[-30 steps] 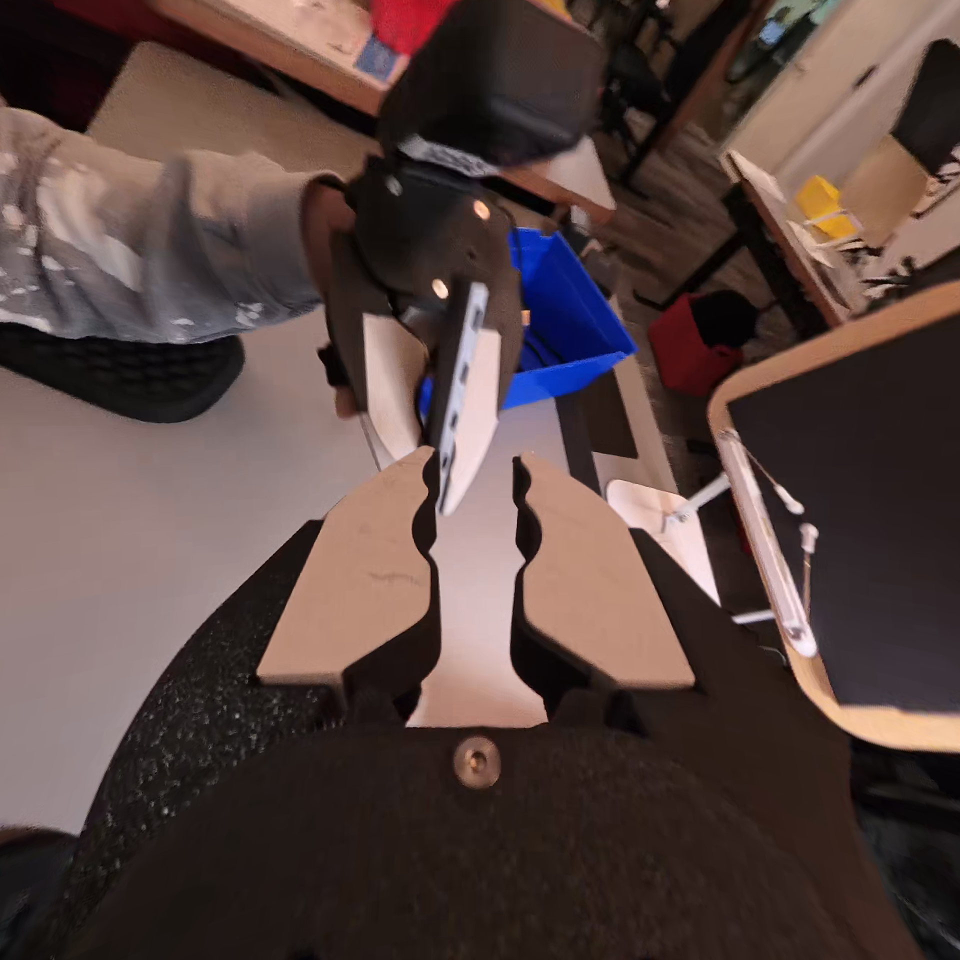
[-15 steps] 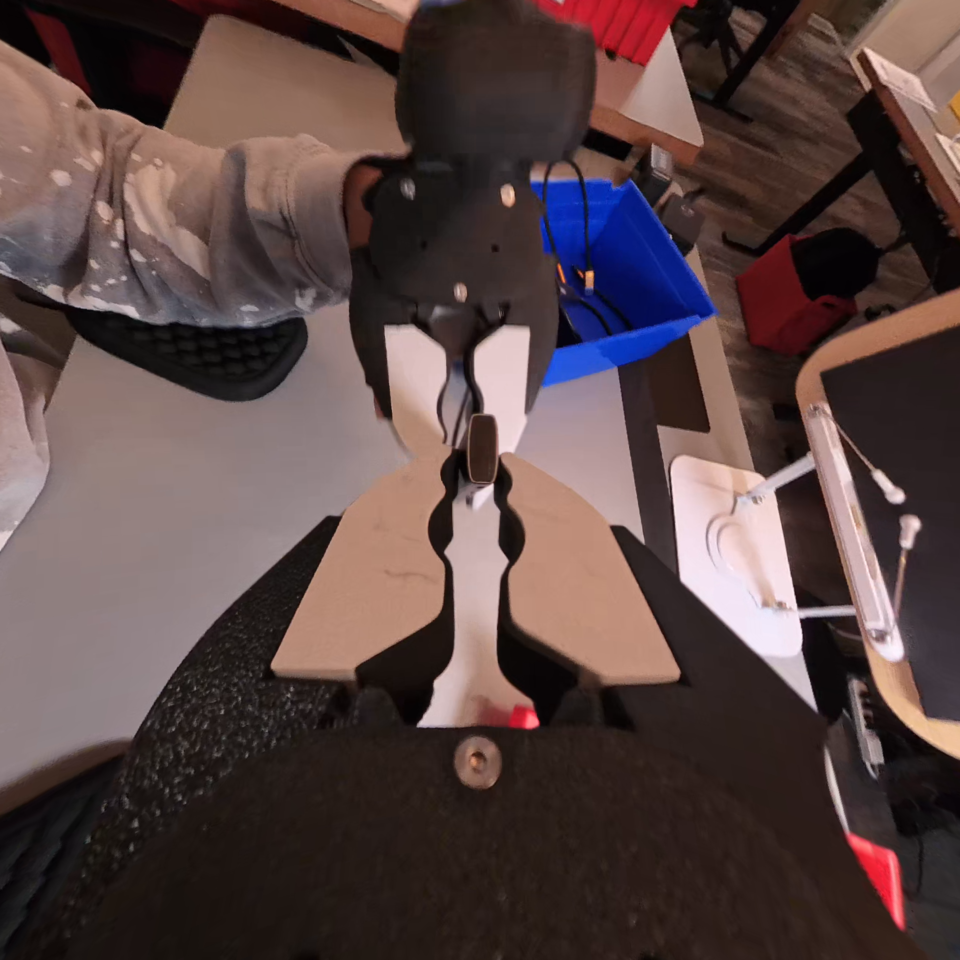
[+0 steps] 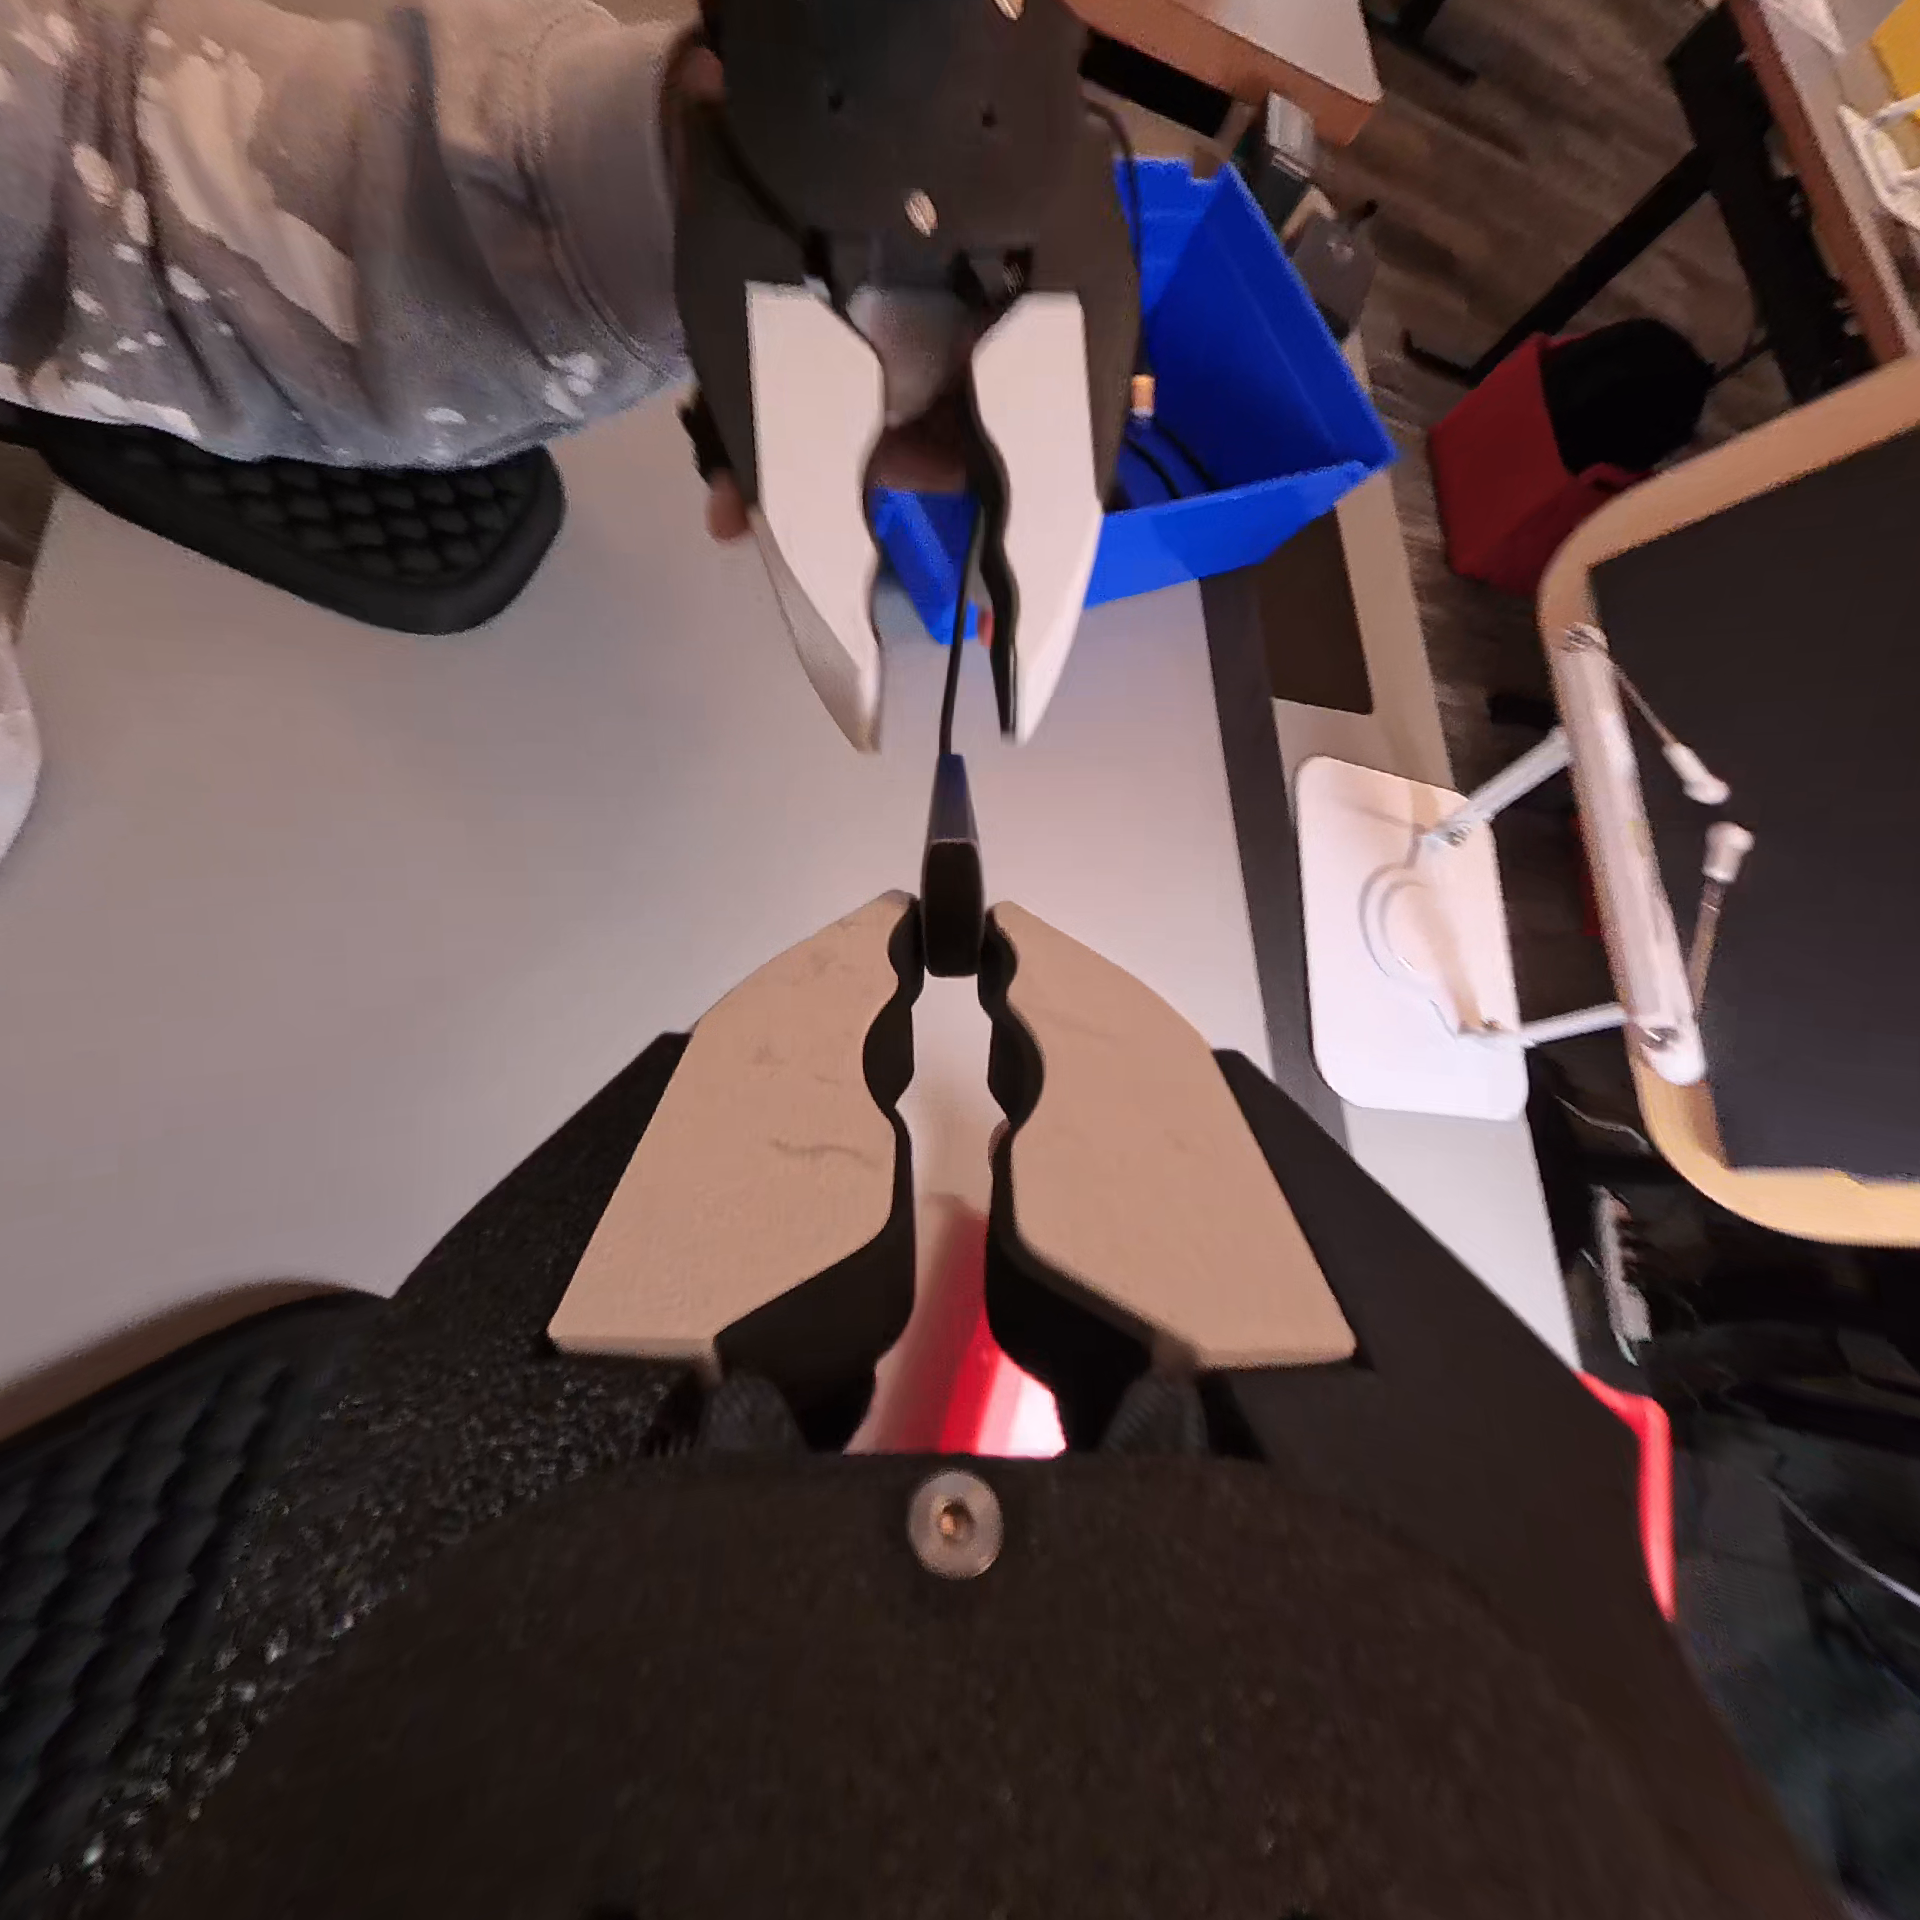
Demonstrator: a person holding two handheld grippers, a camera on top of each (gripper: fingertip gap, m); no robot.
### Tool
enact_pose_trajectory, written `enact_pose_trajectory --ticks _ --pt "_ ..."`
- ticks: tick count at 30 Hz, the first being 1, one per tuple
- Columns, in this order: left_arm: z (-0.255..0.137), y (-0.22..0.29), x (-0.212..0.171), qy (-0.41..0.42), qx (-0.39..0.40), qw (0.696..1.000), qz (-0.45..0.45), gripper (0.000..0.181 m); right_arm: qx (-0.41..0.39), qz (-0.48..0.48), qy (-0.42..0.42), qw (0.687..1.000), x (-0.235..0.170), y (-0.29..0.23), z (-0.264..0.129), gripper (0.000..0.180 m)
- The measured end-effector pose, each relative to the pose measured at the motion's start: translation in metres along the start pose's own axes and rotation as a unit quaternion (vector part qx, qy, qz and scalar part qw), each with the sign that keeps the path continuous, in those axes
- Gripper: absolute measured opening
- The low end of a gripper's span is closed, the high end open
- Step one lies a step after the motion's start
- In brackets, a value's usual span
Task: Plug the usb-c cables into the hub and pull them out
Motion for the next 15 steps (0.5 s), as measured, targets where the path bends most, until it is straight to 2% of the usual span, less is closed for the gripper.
enact_pose_trajectory --ticks 2,6,11,15 --pt "-0.016 -0.003 0.012 0.063 -0.010 0.998 -0.027 0.040 -0.029 0.005 -0.025 0.999 -0.008 0.010 -0.016 0.009" --pt "-0.056 -0.013 0.026 0.151 -0.010 0.985 -0.079 0.039 -0.092 0.030 -0.116 0.988 -0.039 0.034 -0.053 0.009" --pt "-0.076 -0.033 0.014 0.106 0.064 0.987 -0.101 0.040 -0.143 0.091 -0.249 0.953 -0.100 0.058 -0.092 0.009" --pt "-0.075 -0.039 0.007 0.071 0.087 0.987 -0.112 0.040 -0.178 0.137 -0.336 0.915 -0.158 0.072 -0.101 0.009"
Point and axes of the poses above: each gripper's, where its closed fingertips meet, z out along the fingers, x out of its top, y = z × x across the jaws, the point moved 7 cm from there along -z, back along the fingers, and after that the axes turned 15 degrees about -z, right-handed, at the moved point
